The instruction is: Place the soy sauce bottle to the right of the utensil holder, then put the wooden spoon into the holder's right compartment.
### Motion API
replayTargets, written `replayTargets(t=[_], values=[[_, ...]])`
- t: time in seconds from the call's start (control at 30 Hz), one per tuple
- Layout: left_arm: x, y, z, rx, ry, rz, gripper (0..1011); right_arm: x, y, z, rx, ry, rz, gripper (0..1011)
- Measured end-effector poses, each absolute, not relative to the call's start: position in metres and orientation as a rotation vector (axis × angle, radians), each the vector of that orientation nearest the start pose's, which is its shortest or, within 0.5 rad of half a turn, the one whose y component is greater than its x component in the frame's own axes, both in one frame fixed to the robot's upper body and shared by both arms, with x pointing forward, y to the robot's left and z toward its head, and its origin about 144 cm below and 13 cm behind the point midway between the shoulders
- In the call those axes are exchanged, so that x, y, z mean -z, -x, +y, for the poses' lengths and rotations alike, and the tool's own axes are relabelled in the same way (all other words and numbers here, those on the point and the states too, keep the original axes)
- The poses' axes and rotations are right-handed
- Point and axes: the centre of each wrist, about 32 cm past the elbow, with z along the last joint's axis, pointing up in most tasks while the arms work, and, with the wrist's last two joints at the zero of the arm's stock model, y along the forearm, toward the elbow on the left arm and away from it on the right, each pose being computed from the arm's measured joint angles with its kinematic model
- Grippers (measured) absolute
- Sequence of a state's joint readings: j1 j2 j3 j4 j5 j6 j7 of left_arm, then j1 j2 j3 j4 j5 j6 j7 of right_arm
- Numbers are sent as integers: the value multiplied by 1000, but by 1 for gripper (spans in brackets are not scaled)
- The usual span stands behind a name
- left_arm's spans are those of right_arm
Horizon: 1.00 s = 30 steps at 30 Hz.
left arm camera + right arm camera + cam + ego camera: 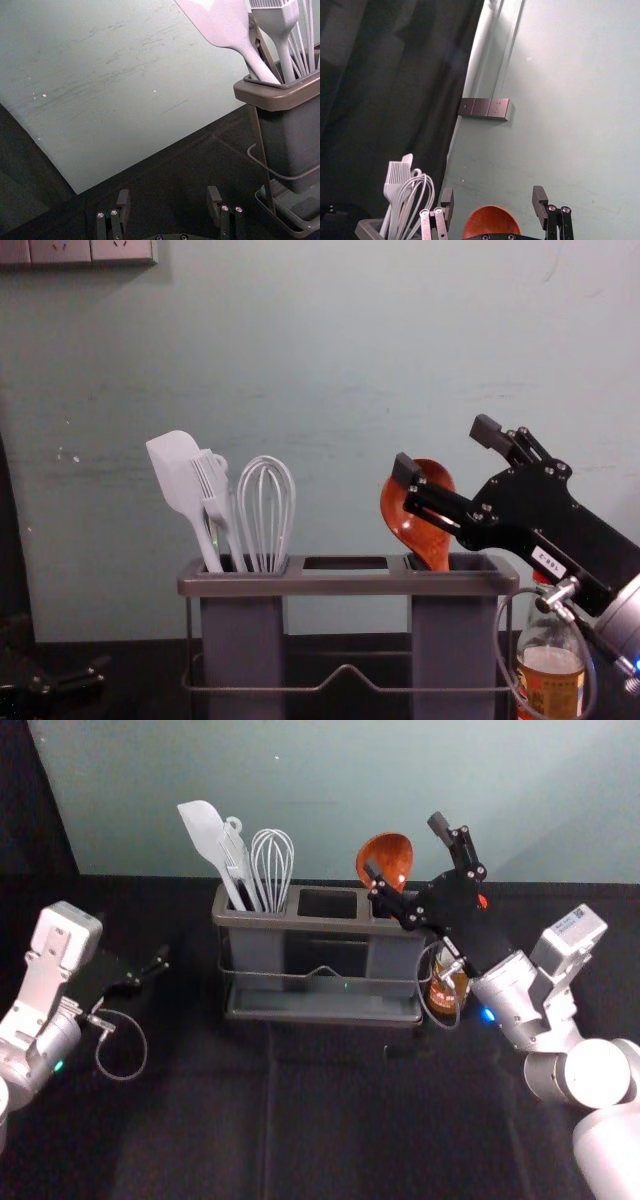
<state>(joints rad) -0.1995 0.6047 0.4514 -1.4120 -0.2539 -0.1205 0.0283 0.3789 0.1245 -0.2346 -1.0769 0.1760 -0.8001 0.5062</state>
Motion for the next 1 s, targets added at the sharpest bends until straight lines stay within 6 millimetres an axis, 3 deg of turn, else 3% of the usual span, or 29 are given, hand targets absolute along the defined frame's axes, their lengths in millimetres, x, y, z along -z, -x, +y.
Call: replayTargets(t=[0.53, 1.0], values=[[-1140, -489, 310, -1248, -304, -285, 1005, -1160, -530, -220, 895, -352, -578, 1003], [-1140, -489, 310, -1248, -304, -285, 1005, -1191, -468, -243, 916, -214, -441, 1002]])
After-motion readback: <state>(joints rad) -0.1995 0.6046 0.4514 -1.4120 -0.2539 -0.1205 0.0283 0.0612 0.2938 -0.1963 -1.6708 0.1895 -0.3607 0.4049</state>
